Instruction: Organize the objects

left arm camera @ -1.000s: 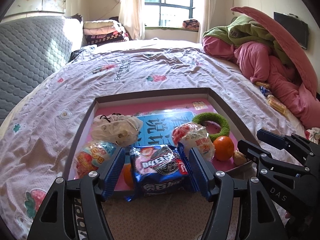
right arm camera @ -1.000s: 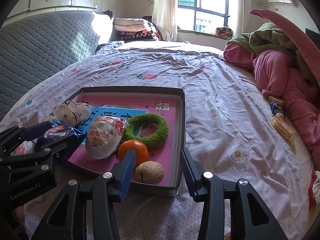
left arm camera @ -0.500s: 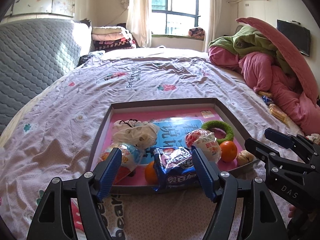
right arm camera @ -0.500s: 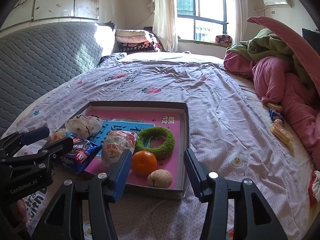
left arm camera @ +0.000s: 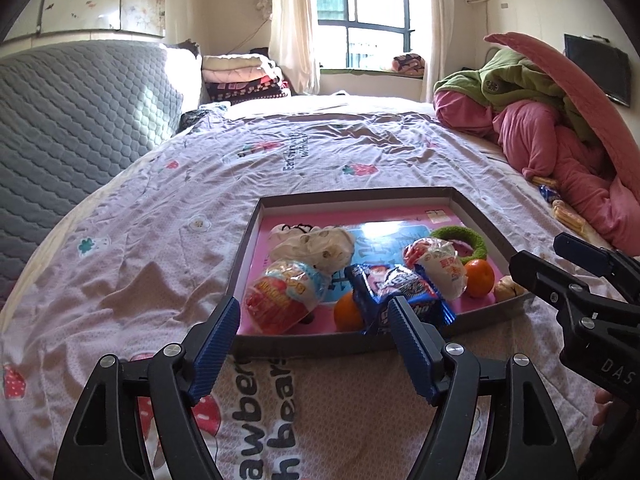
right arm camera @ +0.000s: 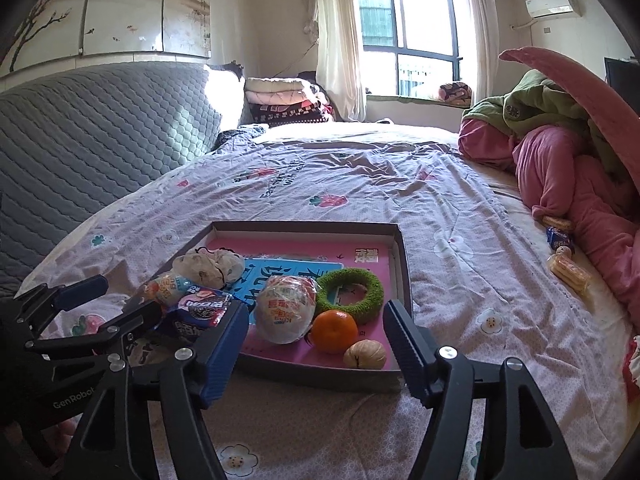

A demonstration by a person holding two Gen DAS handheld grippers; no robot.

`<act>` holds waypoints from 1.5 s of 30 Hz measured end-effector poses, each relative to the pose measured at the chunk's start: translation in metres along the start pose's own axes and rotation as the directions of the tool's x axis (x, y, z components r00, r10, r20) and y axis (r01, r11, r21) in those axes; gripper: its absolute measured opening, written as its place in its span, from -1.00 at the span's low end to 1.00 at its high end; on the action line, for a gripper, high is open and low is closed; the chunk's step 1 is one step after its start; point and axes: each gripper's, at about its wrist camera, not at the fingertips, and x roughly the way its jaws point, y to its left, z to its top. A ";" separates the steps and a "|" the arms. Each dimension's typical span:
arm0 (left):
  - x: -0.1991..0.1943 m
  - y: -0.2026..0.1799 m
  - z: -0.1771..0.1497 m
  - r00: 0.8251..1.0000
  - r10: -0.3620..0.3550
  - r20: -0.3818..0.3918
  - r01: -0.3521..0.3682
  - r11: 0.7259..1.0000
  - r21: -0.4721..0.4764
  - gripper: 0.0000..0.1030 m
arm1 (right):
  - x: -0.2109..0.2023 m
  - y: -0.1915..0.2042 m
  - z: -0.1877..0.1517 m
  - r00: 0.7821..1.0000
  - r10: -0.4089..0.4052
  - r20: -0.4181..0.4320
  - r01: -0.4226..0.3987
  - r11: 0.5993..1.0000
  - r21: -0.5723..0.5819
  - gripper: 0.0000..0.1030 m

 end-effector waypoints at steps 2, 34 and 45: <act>-0.003 0.005 -0.003 1.000 0.001 -0.001 -0.001 1.000 -0.022 0.50 | -0.002 0.005 -0.001 1.000 -0.001 0.007 0.001 1.000 -0.013 0.39; 0.002 0.029 -0.048 0.995 0.056 -0.078 -0.064 0.991 -0.115 0.50 | -0.010 0.022 -0.035 0.999 -0.031 0.008 0.031 0.999 -0.038 0.64; 0.003 0.022 -0.058 0.994 0.050 -0.096 -0.059 0.995 -0.084 0.50 | -0.010 0.022 -0.048 0.999 -0.032 -0.005 0.031 0.999 -0.030 0.64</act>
